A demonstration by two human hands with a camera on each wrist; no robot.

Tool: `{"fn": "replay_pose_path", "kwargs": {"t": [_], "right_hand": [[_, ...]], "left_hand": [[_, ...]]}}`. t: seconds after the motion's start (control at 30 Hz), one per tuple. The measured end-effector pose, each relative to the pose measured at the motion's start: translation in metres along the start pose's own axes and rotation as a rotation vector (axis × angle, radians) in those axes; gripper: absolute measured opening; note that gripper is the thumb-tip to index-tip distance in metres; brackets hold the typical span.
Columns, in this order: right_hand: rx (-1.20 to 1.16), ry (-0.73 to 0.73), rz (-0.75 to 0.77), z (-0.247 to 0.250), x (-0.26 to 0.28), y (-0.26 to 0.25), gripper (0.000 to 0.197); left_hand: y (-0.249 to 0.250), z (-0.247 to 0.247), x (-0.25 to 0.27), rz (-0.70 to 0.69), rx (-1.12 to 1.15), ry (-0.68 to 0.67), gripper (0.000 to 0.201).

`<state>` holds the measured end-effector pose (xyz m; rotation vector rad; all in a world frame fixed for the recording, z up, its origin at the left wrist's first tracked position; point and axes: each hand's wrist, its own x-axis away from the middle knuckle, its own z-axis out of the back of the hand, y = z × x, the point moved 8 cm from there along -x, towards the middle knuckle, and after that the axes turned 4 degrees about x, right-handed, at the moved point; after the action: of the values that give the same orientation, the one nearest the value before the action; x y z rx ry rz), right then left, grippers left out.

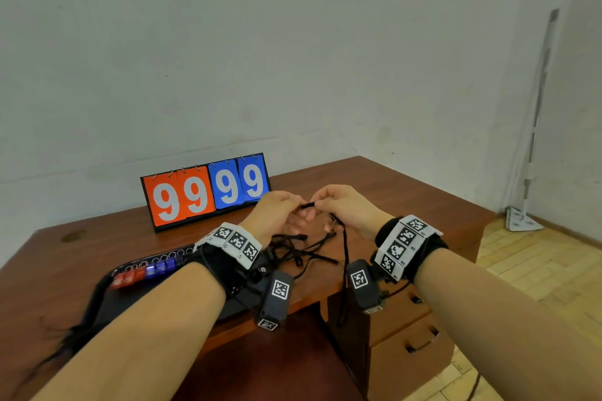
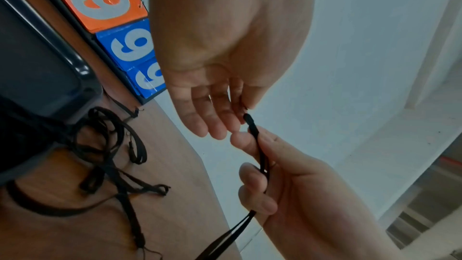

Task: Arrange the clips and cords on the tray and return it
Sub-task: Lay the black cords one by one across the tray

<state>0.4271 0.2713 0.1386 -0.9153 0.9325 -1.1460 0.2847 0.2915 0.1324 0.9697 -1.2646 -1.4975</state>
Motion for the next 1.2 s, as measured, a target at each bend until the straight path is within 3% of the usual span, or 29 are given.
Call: {"fn": "replay_pose_path", "kwargs": {"t": [0.17,0.4,0.63,0.8,0.93,1.2], "right_hand": [[-0.016,-0.009,0.01,-0.027,0.007,-0.027,0.009],[-0.05,-0.047,0.019,-0.083,0.011,-0.06,0.012],[0.085,-0.14,0.096,-0.164,0.011,-0.097,0.015],[0.116,-0.208,0.114,-0.22,0.014,-0.115,0.012],[0.14,-0.275,0.114,-0.255,0.012,-0.119,0.013],[0.269,-0.349,0.101,-0.258,0.003,-0.092,0.016]], "left_hand": [[0.01,0.035,0.03,-0.026,0.043,0.042,0.017],[0.011,0.106,0.075,-0.05,0.038,0.2,0.013],[0.007,0.153,0.126,-0.061,-0.111,0.102,0.024],[-0.001,0.204,0.157,-0.106,-0.135,0.234,0.015],[-0.019,0.253,0.177,-0.066,-0.104,0.376,0.011],[-0.062,0.329,0.208,0.027,-0.023,0.614,0.007]]}}
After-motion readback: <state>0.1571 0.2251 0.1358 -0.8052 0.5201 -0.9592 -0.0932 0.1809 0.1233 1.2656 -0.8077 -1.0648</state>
